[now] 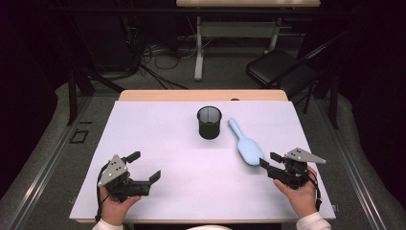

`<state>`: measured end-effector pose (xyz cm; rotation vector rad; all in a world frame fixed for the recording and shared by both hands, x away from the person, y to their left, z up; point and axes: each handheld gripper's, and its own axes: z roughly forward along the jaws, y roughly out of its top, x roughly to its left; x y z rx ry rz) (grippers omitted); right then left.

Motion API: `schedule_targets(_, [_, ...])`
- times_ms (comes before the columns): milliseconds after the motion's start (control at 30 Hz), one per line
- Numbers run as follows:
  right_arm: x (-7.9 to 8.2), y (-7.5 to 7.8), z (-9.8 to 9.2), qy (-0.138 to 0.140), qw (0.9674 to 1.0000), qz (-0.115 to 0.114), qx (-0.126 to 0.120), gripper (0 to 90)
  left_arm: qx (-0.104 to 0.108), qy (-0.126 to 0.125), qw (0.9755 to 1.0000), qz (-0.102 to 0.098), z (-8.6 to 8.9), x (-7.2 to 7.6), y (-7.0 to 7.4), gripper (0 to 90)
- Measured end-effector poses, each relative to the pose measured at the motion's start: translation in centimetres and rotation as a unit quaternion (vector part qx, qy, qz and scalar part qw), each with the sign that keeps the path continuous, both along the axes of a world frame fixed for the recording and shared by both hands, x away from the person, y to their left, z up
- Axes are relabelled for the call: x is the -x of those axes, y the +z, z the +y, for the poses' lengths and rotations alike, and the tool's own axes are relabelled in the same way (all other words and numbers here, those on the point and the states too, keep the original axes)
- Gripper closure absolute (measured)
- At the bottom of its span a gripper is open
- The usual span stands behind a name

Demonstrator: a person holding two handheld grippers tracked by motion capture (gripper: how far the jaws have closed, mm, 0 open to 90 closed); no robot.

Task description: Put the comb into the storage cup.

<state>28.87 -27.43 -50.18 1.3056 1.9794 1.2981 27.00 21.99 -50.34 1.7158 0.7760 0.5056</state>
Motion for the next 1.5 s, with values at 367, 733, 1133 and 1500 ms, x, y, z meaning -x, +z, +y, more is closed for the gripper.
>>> schedule_targets(367, [-3.1, 1.5, 0.1, 0.011, 0.9984, 0.054, 0.009, 44.9, -0.006, 0.003, 1.0000, 0.004, 0.0, -0.1, -0.2, 1.2])
schedule_targets(733, [-5.4, 2.6, 0.5, 0.007, 0.9962, 0.086, 0.014, 44.9, -0.007, 0.004, 1.0000, 0.005, 0.0, -0.1, -0.2, 1.2])
schedule_targets(1133, [-7.1, 3.9, 0.8, 0.011, 0.9929, 0.114, 0.031, 53.5, -0.008, 0.004, 0.9999, 0.005, -0.1, -0.1, -0.2, 1.4])
schedule_targets(1500, [-9.1, 5.2, 1.0, 0.003, 0.9889, 0.144, 0.035, 66.3, -0.009, 0.003, 0.9999, 0.006, -0.1, -0.2, -0.3, 1.7])
